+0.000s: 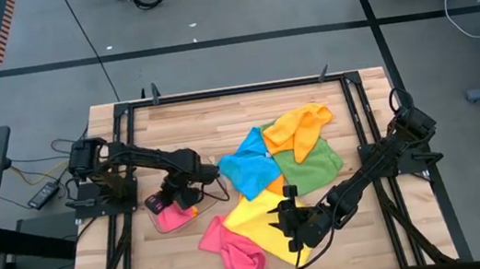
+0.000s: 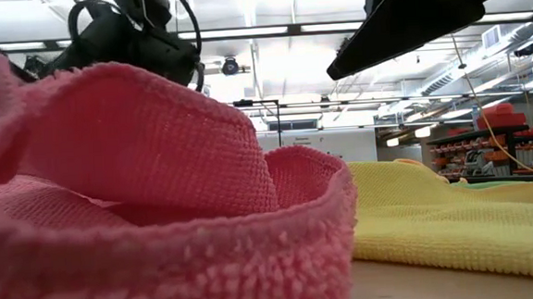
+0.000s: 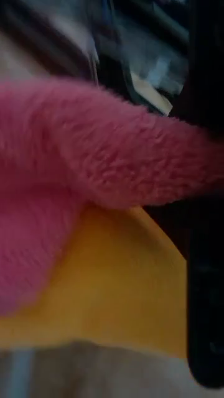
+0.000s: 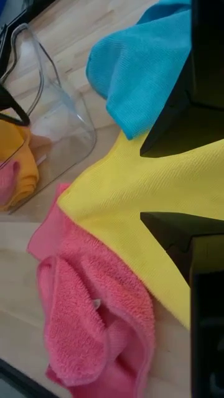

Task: Fold microfiber towels
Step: Put the folded pink microfiber cloth into the transparent bin

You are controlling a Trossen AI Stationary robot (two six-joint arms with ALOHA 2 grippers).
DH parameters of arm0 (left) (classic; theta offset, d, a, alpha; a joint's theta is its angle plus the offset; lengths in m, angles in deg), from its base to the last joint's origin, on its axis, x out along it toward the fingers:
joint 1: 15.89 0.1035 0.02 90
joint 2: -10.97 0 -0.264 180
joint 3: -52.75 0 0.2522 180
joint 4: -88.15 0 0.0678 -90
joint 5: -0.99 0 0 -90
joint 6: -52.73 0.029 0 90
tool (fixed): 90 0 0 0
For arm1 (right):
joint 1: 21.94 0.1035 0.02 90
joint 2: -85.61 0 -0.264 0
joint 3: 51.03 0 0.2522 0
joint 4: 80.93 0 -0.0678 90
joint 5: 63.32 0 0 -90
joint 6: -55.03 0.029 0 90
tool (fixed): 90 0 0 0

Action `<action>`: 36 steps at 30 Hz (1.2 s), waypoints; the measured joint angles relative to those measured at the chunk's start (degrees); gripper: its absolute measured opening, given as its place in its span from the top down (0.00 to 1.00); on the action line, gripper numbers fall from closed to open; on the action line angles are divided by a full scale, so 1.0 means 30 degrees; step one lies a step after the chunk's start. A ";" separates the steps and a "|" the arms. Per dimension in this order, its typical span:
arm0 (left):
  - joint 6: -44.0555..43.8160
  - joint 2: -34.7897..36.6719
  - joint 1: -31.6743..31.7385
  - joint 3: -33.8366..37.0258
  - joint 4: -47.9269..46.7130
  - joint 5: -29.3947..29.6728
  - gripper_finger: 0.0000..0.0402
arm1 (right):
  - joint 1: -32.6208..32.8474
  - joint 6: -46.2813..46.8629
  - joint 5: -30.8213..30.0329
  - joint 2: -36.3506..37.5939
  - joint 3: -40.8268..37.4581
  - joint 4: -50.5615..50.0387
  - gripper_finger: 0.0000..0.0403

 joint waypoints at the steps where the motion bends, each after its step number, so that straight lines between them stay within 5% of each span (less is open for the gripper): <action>1: -0.0627 0.0018 -0.0010 0.0005 -0.0048 0.0795 0.76 | 0.0000 0.0039 0.0041 0.0000 0.0000 -0.0007 0.60; 5: -0.2562 0.0051 0.0023 0.0005 0.0163 0.2578 0.68 | 0.0109 -0.0001 0.0074 0.0000 0.0000 0.0079 0.60; 16: -0.5946 0.0051 0.0011 -0.0652 -0.1507 0.2666 0.45 | 0.0138 0.0013 0.0086 0.0000 0.0000 0.0197 0.60; 28: -0.7526 0.0567 -0.0656 -0.4714 -0.2516 0.4208 0.44 | 0.0255 -0.0012 0.0088 -0.0009 0.0000 0.0270 0.60; 36: -0.8523 0.0568 -0.2517 -0.6256 -0.3386 0.1027 0.52 | 0.0260 -0.0012 0.0088 -0.0015 0.0000 0.0239 0.60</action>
